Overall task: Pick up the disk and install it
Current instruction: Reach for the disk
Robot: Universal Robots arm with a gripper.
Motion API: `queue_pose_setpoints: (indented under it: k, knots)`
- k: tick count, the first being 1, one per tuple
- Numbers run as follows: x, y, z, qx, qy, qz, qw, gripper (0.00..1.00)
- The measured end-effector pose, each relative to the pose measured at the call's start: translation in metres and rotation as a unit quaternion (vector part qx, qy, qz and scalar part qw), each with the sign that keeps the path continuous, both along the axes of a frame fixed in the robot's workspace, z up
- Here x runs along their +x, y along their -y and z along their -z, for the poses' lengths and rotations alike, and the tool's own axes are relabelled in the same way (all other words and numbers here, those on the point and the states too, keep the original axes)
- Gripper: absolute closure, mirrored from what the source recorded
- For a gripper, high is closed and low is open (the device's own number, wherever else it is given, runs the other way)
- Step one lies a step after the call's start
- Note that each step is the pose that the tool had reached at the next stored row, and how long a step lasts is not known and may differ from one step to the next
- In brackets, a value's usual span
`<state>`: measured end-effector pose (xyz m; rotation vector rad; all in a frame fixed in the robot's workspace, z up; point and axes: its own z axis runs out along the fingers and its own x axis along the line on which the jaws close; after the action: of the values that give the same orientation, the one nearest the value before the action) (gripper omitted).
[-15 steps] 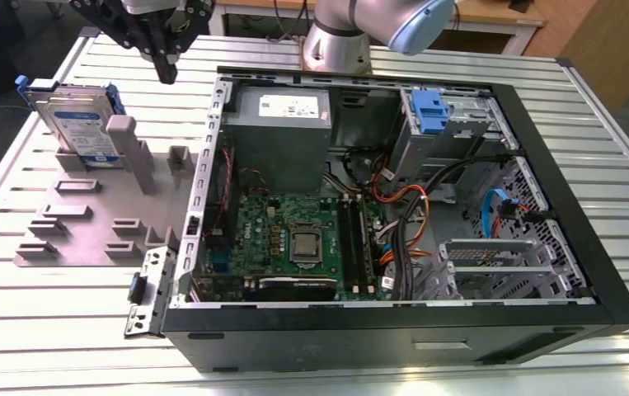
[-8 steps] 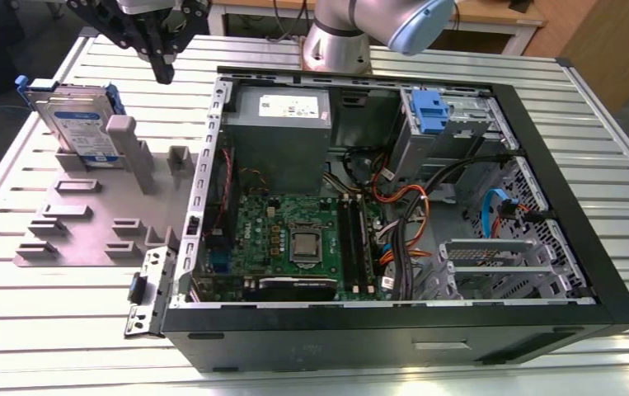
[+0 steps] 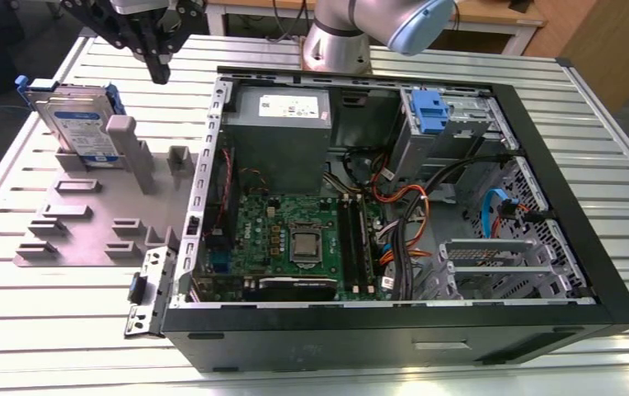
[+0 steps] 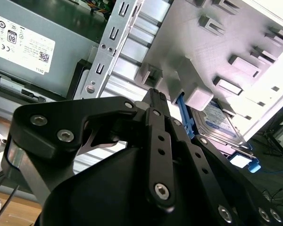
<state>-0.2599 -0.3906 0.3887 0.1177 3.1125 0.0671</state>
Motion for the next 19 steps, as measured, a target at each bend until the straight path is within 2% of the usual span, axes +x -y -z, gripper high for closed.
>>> queue_pose_setpoints:
  k: [19]
  knots:
    - [-0.0034,-0.0002,0.0005,0.0000,0.0000,0.000,1.00000,0.89]
